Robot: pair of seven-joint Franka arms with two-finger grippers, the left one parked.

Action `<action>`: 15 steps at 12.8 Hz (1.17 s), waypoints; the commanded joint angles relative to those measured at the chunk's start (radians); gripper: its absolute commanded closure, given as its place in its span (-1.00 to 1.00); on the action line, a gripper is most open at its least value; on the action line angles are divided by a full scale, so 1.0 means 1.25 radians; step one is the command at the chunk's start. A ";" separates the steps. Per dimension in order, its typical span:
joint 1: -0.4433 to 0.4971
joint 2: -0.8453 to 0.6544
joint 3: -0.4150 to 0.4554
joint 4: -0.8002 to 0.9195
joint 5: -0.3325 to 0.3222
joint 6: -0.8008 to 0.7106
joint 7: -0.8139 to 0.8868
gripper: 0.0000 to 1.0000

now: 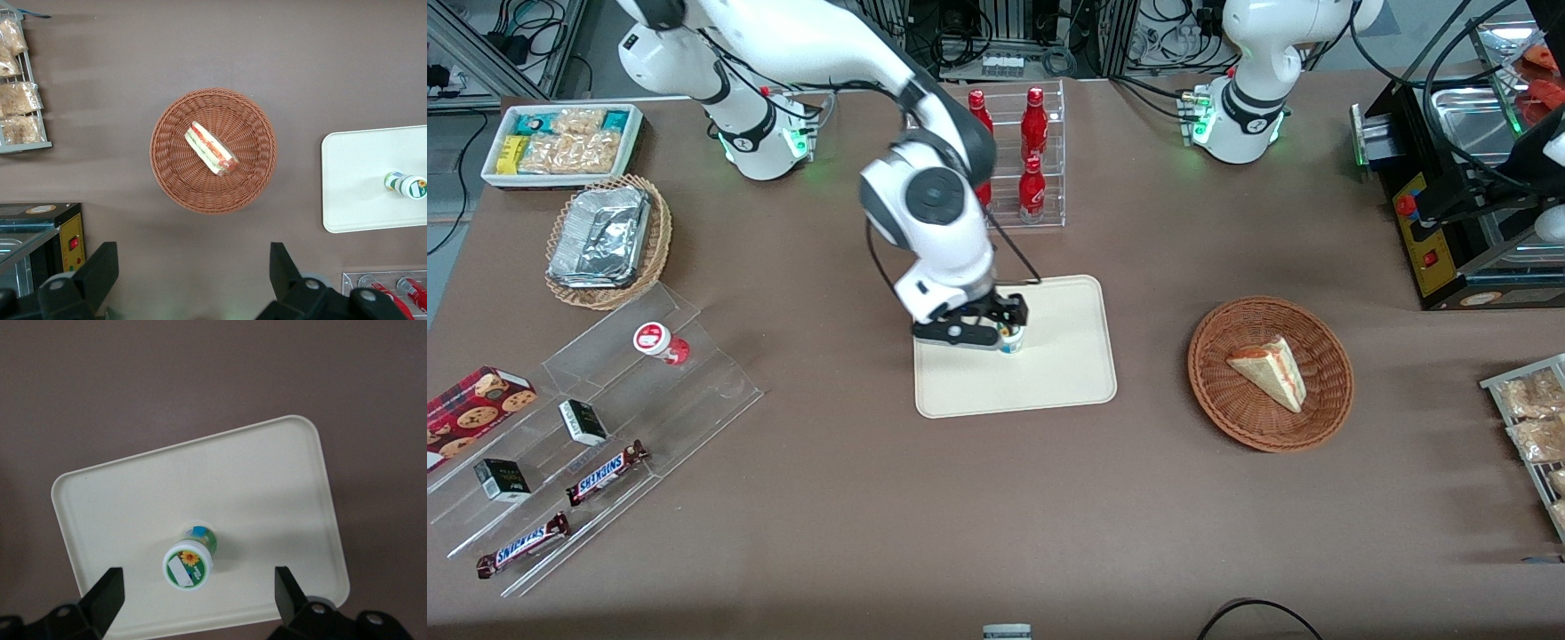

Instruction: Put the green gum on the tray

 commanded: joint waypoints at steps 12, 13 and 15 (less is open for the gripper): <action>-0.492 -0.375 0.033 -0.106 0.013 -0.472 -0.578 -1.00; -0.532 -0.373 0.033 -0.093 0.009 -0.483 -0.635 -1.00; -0.581 -0.370 0.033 -0.081 -0.020 -0.493 -0.719 -1.00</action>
